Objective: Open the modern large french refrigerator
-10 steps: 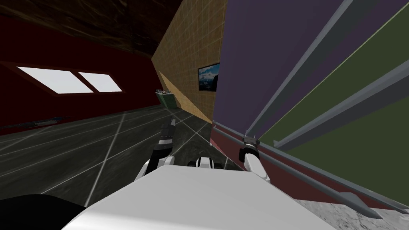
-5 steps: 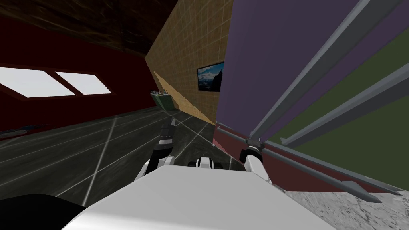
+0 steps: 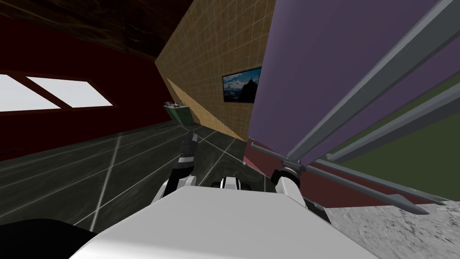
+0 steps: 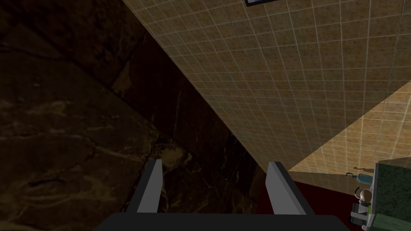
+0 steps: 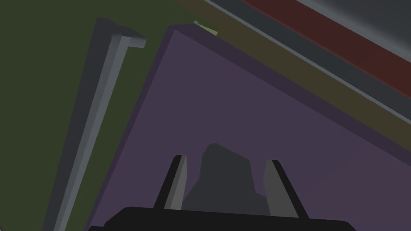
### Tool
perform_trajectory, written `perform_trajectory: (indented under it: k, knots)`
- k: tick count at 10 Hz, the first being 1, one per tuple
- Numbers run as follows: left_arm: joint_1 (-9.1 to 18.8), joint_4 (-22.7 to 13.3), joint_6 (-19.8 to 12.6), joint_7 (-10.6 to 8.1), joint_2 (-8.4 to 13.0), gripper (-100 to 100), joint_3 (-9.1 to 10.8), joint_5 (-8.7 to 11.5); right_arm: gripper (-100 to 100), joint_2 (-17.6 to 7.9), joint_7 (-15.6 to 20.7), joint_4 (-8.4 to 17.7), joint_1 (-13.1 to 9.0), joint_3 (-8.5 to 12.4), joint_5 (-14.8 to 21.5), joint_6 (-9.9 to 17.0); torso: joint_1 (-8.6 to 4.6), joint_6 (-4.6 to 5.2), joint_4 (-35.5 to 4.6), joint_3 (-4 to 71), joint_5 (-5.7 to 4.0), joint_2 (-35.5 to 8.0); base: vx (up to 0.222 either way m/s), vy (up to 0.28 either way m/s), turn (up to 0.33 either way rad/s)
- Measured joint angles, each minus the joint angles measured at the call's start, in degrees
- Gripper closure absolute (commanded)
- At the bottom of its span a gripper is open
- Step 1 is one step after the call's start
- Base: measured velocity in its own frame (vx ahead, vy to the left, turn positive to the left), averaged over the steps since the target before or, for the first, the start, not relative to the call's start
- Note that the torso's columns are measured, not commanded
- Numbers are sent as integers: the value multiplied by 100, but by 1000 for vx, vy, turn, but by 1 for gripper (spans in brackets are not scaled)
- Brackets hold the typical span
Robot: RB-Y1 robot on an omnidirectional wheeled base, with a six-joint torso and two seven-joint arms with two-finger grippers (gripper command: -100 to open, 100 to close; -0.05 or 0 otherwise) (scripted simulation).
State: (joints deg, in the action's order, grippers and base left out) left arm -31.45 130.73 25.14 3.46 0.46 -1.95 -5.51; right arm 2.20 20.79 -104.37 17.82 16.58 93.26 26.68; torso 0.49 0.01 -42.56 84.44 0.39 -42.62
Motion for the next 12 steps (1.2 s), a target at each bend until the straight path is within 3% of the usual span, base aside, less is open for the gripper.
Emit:
perform_trajectory:
  k: [1, 3, 12]
  knots:
    - [1, 0, 0, 0, 1, 0, 1, 0, 100, 23, 14, 21, 29, 9, -11, 18, -48, -12, -5, -1, -6, -1, 29, 136, -68]
    - [-1, 0, 0, 0, 1, 0, 1, 0, 100, 60, 73, -4, 52, 63, -87, 132, -19, 18, 11, 14, -8, 25, 104, 225, -132]
    - [-1, 0, 0, 0, 0, 0, 0, 0, 100, 67, 167, -35, 93, 489, -300, 1048, 4, -14, 3, 12, 10, 15, 78, 260, -98]
